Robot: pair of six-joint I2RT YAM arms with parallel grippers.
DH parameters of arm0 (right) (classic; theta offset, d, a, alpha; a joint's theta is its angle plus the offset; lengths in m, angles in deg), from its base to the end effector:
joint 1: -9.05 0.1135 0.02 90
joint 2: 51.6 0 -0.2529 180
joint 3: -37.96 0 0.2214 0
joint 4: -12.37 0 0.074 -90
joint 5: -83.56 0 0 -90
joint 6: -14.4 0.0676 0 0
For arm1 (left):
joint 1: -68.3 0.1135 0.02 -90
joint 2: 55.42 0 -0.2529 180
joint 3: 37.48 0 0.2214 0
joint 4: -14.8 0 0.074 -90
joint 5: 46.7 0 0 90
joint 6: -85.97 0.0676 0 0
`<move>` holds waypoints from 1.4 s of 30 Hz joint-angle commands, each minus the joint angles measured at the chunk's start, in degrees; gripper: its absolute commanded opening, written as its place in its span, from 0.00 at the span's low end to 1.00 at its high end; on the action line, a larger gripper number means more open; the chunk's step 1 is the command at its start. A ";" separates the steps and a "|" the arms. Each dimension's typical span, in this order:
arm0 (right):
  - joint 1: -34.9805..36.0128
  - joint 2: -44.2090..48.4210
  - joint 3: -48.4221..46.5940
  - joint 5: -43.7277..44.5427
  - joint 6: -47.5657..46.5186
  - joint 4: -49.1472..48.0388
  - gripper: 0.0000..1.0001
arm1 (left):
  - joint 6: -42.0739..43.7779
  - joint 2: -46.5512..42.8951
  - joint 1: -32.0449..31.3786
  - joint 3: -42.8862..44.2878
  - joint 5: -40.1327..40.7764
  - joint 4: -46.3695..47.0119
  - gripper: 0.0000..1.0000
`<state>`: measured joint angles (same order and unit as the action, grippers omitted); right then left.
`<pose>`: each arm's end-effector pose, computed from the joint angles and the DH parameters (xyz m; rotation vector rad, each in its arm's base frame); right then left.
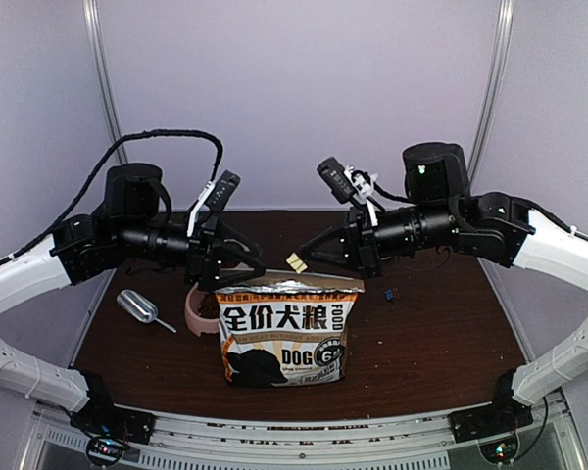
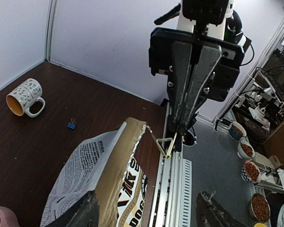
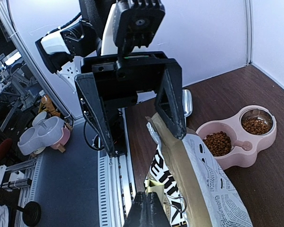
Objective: Serve the pet food
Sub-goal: Pass from the right arm to the left
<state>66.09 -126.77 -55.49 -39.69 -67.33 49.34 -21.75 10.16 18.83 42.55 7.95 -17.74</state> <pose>0.1262 0.2628 0.3856 -1.2292 1.6626 1.2909 0.1344 -0.2174 0.3589 1.0003 1.8128 -1.3451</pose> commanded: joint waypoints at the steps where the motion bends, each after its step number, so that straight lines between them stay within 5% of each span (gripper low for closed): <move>1: 1.77 -1.25 -3.28 -2.93 -1.27 0.28 0.00 | 1.19 1.32 -0.90 2.26 -2.88 1.51 0.73; 15: 3.02 -4.37 -5.50 -3.93 -2.38 1.52 0.00 | 1.76 5.84 -3.52 4.77 -6.92 2.22 0.35; 21: 3.12 -4.28 -5.74 -3.75 -2.47 1.42 0.00 | 1.80 6.48 -3.79 4.50 -8.42 2.58 0.33; 30: 3.04 -5.21 -5.78 -3.80 -2.99 2.35 0.00 | 2.07 5.84 -3.96 3.86 -9.11 3.61 0.08; 42: 2.83 -5.68 -5.59 -3.80 -3.67 3.64 0.00 | 1.80 4.73 -3.96 2.17 -8.48 4.26 0.00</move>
<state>68.82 -131.47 -59.91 -43.12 -69.95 51.88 -20.41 16.47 15.22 45.24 0.58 -17.65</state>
